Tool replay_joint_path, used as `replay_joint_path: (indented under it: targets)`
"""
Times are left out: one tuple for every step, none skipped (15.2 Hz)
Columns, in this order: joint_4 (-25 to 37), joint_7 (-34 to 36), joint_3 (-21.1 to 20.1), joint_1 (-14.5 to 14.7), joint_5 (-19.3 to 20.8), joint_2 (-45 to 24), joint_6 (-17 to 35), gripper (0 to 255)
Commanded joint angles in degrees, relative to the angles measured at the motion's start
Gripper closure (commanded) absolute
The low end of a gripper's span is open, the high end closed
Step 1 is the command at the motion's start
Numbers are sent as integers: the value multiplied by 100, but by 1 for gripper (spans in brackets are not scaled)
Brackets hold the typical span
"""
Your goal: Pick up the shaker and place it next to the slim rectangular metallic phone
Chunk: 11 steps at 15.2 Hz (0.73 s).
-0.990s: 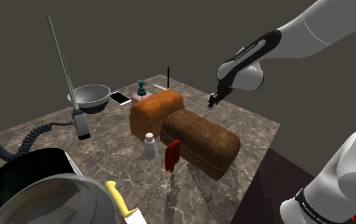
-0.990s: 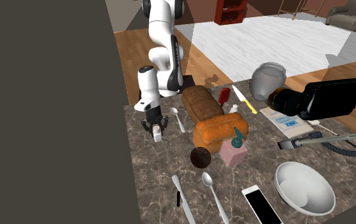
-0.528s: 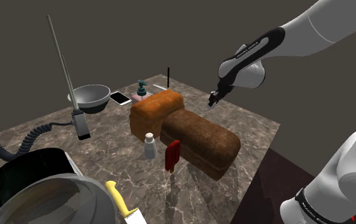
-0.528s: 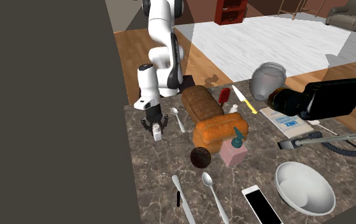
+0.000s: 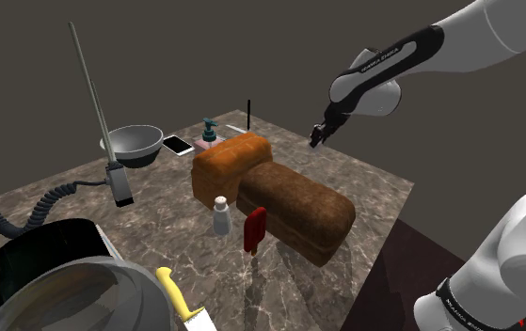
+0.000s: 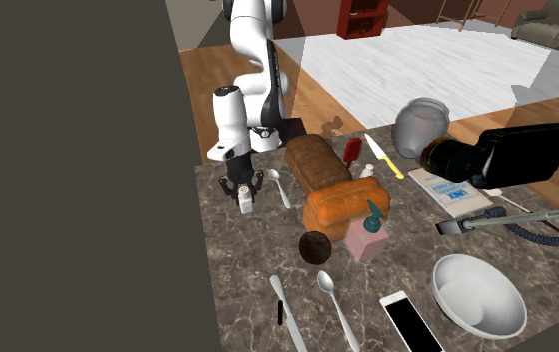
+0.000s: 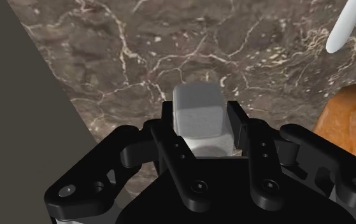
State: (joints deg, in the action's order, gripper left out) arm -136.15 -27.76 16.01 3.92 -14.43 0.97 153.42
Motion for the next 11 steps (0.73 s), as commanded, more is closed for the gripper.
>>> replay_joint_path:
  targets:
    - [43, 111, 2, -9, 128, 108, -141, 255]
    - [69, 160, 1, -15, 185, 161, -215, 255]
    - [96, 206, 0, -22, 240, 213, -289, 255]
    - [125, 251, -2, -29, 291, 264, -364, 255]
    - [155, 293, -5, -36, 340, 313, -439, 255]
    - [187, 333, -8, -42, 385, 361, -514, 255]
    - [220, 371, -12, -50, 428, 408, -590, 255]
    - [254, 407, -16, -56, 469, 453, -666, 255]
    - [290, 442, -20, -63, 508, 497, -742, 255]
    - [327, 474, -25, -69, 544, 540, -818, 255]
    - [366, 506, -30, -75, 578, 581, -894, 255]
